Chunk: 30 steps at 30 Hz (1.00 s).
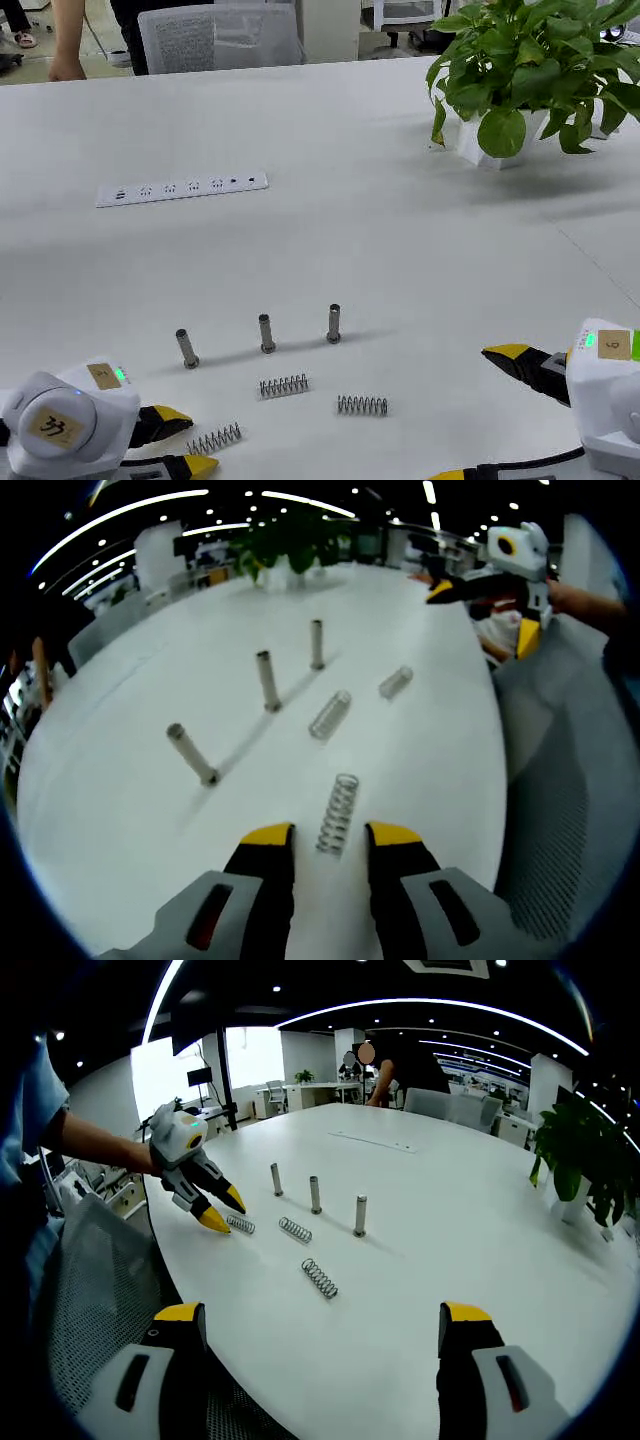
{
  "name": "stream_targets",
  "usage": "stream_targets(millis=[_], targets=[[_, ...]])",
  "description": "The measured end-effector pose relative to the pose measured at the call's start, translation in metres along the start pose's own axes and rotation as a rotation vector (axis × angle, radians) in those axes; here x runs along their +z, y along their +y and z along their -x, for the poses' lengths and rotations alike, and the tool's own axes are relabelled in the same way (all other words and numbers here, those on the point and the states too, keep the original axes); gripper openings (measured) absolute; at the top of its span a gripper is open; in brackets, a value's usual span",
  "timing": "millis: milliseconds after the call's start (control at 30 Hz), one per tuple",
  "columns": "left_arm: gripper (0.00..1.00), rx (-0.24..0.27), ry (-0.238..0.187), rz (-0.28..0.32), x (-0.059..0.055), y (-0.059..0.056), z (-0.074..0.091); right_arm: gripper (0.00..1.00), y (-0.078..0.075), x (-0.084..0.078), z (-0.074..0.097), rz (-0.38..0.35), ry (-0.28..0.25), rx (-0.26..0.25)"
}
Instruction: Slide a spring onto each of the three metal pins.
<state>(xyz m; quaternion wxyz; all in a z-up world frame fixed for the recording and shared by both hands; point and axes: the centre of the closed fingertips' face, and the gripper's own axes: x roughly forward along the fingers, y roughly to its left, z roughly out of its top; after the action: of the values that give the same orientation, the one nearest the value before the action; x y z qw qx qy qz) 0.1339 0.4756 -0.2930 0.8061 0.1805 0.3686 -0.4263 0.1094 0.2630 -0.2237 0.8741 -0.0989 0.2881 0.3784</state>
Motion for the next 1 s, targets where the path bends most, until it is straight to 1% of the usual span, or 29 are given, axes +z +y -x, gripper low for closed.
stream_targets(millis=[67,100,300,333,367,467,533,567,667,733,833,1000], targets=[[0.27,-0.003,0.012,-0.008,-0.0002,0.0008,-0.0008,0.98,-0.0002,0.0,0.0002,0.0,0.0,0.0],[0.26,-0.007,0.027,-0.012,-0.002,0.0011,-0.0013,0.98,-0.0005,0.0002,0.0005,0.0,0.0,0.0],[0.23,-0.008,0.046,-0.033,-0.0033,0.002,-0.0007,0.98,-0.0014,0.0001,0.0012,-0.004,-0.002,-0.002],[0.22,-0.002,0.055,-0.057,-0.0036,0.003,-0.0005,0.98,-0.001,-0.0001,0.001,-0.003,-0.001,-0.001],[0.22,-0.006,0.06,-0.05,-0.0034,0.0013,-0.0007,0.98,-0.0007,-0.0003,0.0008,-0.002,0.0,0.0],[0.19,-0.012,0.074,-0.074,-0.004,-0.0008,-0.0011,0.98,0.0008,-0.0006,-0.0002,0.001,0.001,0.002],[0.17,-0.015,0.089,-0.107,-0.0044,-0.0031,-0.0009,0.98,0.0025,-0.0001,-0.0012,0.0,0.0,0.007],[0.16,-0.015,0.092,-0.112,-0.0044,-0.004,-0.001,0.98,0.0029,-0.0004,-0.0016,0.002,0.001,0.008],[0.14,-0.015,0.098,-0.118,-0.0048,-0.0034,-0.0013,0.97,0.0039,-0.0006,-0.0027,0.008,0.004,0.01],[0.14,-0.017,0.099,-0.111,-0.0049,-0.0029,-0.0013,0.97,0.0043,-0.0009,-0.0029,0.007,0.005,0.011],[0.14,-0.018,0.108,-0.116,-0.0062,-0.0022,-0.0004,0.97,0.0047,-0.0018,-0.0025,0.007,0.007,0.012],[0.13,-0.016,0.1,-0.117,-0.0069,-0.0015,0.0003,0.97,0.0035,-0.0034,-0.0017,0.003,0.008,0.007]])
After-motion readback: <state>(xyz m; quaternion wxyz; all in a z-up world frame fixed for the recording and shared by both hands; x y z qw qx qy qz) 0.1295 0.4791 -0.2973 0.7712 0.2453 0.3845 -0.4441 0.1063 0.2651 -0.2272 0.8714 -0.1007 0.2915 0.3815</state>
